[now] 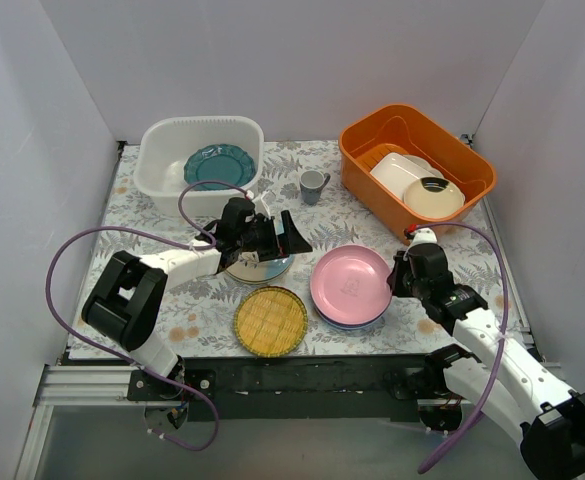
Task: Place the plates into the plastic bin on the countertop
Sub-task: Pick up the plate at the center of the board.
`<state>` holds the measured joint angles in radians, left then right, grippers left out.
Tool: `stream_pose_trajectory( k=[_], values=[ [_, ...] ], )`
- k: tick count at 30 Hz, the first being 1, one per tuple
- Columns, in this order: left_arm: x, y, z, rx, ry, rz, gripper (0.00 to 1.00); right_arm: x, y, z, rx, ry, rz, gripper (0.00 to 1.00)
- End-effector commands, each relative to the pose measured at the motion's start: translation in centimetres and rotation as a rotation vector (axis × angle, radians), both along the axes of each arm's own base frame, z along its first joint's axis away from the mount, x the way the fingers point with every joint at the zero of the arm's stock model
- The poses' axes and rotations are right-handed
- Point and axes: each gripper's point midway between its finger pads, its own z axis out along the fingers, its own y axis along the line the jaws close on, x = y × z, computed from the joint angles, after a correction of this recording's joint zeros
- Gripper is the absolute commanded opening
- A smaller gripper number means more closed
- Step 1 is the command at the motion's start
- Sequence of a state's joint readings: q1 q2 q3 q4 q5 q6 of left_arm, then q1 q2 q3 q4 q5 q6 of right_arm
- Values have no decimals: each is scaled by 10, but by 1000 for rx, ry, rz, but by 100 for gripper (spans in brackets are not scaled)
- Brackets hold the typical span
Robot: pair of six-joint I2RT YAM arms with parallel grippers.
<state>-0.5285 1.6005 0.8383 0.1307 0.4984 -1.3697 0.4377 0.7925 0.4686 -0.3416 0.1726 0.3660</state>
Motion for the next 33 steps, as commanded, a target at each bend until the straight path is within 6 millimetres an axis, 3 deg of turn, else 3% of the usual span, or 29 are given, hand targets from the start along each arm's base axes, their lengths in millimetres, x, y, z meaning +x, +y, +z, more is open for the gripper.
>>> stream_pose_trajectory(
  k=[1, 16, 33],
  values=[
    [-13, -18, 26, -124, -55, -102, 97, 20, 11, 40, 71, -133, 6, 12],
    [-41, -30, 11, -157, -46, -237, 91, 21, 19, 44, 113, -140, 31, 7],
    [-71, -51, 0, -195, -2, -345, 77, 20, 23, 49, 144, -153, 46, 1]
  ],
)
